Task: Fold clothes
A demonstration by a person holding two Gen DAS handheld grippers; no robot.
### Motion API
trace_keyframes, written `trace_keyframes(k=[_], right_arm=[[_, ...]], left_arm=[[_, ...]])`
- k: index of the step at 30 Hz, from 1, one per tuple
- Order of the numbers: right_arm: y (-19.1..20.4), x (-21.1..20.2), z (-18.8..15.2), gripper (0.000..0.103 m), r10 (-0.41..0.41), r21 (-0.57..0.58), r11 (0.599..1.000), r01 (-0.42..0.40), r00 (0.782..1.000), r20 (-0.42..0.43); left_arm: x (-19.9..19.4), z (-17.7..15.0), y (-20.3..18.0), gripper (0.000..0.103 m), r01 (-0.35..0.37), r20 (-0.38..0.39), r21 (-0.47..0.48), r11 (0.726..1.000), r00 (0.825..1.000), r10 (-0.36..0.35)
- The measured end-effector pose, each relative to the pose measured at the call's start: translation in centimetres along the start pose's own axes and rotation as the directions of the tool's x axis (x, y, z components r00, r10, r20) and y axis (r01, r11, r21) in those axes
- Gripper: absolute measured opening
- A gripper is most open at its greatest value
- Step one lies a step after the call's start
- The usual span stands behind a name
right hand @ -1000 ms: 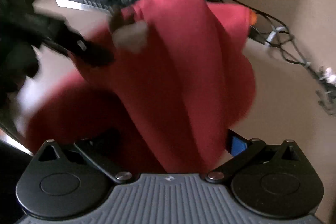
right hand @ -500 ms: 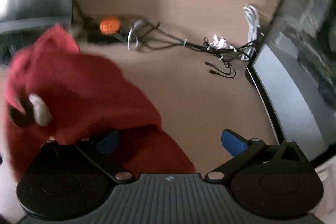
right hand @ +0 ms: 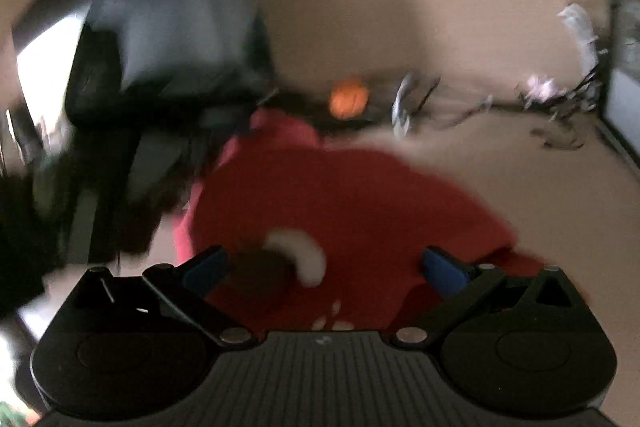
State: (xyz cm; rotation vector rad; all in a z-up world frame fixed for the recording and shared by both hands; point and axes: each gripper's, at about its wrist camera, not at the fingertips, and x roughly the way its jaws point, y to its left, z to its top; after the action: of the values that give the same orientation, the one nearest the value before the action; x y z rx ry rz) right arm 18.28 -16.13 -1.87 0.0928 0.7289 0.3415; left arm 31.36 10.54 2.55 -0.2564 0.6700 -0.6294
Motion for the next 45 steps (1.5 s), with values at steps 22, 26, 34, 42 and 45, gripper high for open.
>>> trace_keyframes(k=[22,26,34,42,45], right_arm=[[-6.4,2.1,-0.8,0.103,0.23,-0.206,0.946,-0.251,0.966,-0.12],[-8.8,1.4,0.7,0.103,0.256,-0.245,0.923,-0.297,0.949,-0.185],[-11.3,-3.1,4.7,0.103,0.2,-0.157,0.967,-0.199,0.98,-0.011],[-11.2,1.6,6.5,0.103,0.041,-0.094,0.994,-0.047,0.997,-0.068],[-11.3,2.5,5.7,0.103,0.027,-0.084,0.996,-0.035,0.995,-0.093]], left_arm=[[8.5,-3.7,2.7,0.103,-0.251,-0.192,-0.137,0.958,0.956,0.223],[6.0,-5.6,0.9,0.103,-0.266,-0.212,-0.154,0.952,0.95,0.231],[-4.4,-4.8,-1.7,0.103,-0.186,-0.031,-0.087,0.979,0.982,0.184],[1.1,-3.1,-1.9,0.103,-0.35,-0.089,0.178,0.92,0.925,0.369],[4.9,-2.7,-1.9,0.103,-0.404,-0.104,0.264,0.876,0.891,0.442]])
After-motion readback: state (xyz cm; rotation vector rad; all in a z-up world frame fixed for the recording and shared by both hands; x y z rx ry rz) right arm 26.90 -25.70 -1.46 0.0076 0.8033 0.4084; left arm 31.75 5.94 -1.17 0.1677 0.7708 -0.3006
